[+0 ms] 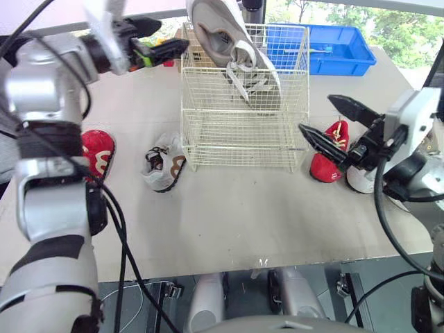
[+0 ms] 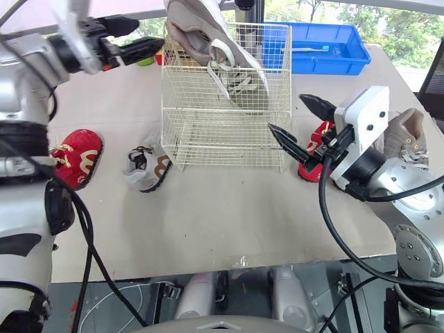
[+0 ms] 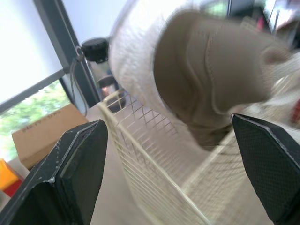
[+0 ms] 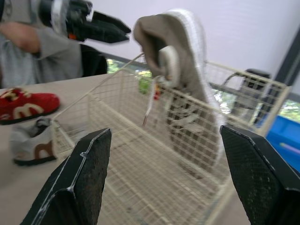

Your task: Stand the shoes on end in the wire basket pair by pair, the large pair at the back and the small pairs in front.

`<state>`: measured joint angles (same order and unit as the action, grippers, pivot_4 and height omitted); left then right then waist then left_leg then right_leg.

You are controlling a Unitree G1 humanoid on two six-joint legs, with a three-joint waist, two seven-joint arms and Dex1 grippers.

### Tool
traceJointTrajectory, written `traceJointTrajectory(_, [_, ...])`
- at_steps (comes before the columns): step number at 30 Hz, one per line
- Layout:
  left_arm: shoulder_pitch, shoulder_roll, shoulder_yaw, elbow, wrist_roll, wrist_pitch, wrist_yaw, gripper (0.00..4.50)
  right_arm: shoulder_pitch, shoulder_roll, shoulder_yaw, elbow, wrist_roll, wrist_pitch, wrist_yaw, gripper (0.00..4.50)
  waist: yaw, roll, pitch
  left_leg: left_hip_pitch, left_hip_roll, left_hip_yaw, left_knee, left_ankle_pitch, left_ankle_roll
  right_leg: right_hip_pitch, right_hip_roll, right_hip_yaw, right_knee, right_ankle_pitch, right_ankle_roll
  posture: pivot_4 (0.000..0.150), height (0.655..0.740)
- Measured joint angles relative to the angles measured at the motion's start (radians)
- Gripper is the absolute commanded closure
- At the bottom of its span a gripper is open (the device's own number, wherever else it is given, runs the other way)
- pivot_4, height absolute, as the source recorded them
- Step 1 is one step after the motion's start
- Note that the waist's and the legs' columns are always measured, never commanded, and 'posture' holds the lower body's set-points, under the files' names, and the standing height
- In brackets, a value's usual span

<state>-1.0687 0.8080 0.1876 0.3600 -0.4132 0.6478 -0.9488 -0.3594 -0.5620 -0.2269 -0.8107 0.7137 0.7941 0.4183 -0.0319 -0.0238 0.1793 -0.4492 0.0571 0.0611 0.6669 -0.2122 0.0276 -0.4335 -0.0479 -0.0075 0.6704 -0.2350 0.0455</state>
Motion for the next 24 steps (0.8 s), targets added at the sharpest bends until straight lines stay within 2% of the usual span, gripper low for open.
traceJointTrajectory(3, [0.173, 0.000, 0.108, -0.174, -0.109, 0.142, 0.041, 0.02, 0.012, -0.008, 0.016, 0.022, -0.004, -0.028, 0.022, 0.99, 0.003, -0.001, 0.000, 0.000, 0.000, -0.001, 0.002, 0.000, 0.000, 0.000, -0.001, 0.000, 0.002, 0.000, 0.000, 0.150, 0.7400])
traceJointTrajectory(5, [0.290, -0.041, 0.196, -0.347, -0.244, 0.251, 0.063, 0.02, 0.028, -0.017, 0.011, 0.045, 0.000, -0.042, 0.036, 0.99, 0.016, -0.002, 0.000, -0.001, 0.000, -0.002, 0.003, 0.000, 0.000, 0.001, -0.002, -0.001, 0.002, 0.000, 0.000, 0.150, 0.7400])
traceJointTrajectory(8, [0.439, -0.069, 0.249, -0.577, -0.402, 0.347, 0.086, 0.02, 0.056, -0.067, -0.008, 0.089, -0.001, -0.037, 0.053, 0.99, 0.028, -0.002, 0.000, 0.000, -0.001, -0.001, 0.003, 0.000, 0.000, 0.002, -0.003, -0.001, 0.002, 0.000, 0.000, 0.150, 0.7400])
traceJointTrajectory(10, [0.473, -0.104, 0.253, -0.636, -0.447, 0.367, 0.122, 0.02, 0.060, -0.091, -0.025, 0.105, -0.001, -0.035, 0.058, 0.99, 0.032, -0.002, 0.000, 0.001, -0.002, -0.001, 0.003, 0.000, 0.000, 0.003, -0.002, -0.002, 0.002, 0.000, 0.000, 0.150, 0.7400])
traceJointTrajectory(13, [0.509, -0.173, 0.215, -0.724, -0.458, 0.359, 0.227, 0.02, 0.066, -0.123, -0.051, 0.126, 0.015, -0.035, 0.082, 0.99, 0.035, -0.002, 0.000, 0.001, -0.002, -0.001, 0.003, 0.000, 0.000, 0.004, -0.002, -0.001, 0.002, 0.000, 0.000, 0.150, 0.7400])
traceJointTrajectory(17, [0.427, -0.234, 0.132, -0.747, -0.382, 0.308, 0.380, 0.02, 0.111, -0.150, -0.113, 0.057, 0.095, -0.047, 0.123, 0.99, 0.046, -0.002, -0.001, 0.001, -0.002, -0.003, 0.003, 0.000, 0.000, 0.004, 0.000, -0.001, 0.002, 0.000, 0.000, 0.150, 0.7400])
traceJointTrajectory(21, [0.472, -0.319, 0.052, -0.837, -0.482, 0.327, 0.388, 0.02, 0.224, -0.184, -0.266, 0.036, 0.165, -0.010, 0.078, 0.99, 0.047, -0.002, -0.001, 0.001, -0.002, -0.003, 0.003, 0.000, 0.000, 0.005, -0.001, 0.001, -0.001, 0.000, 0.000, 0.150, 0.7400])
traceJointTrajectory(24, [0.483, -0.343, 0.009, -0.836, -0.487, 0.317, 0.401, 0.02, 0.336, -0.230, -0.347, 0.047, 0.150, 0.027, 0.063, 0.99, 0.046, -0.002, -0.001, 0.001, -0.003, -0.002, 0.003, 0.000, 0.000, 0.006, 0.000, 0.000, -0.001, 0.000, 0.000, 0.150, 0.7400])
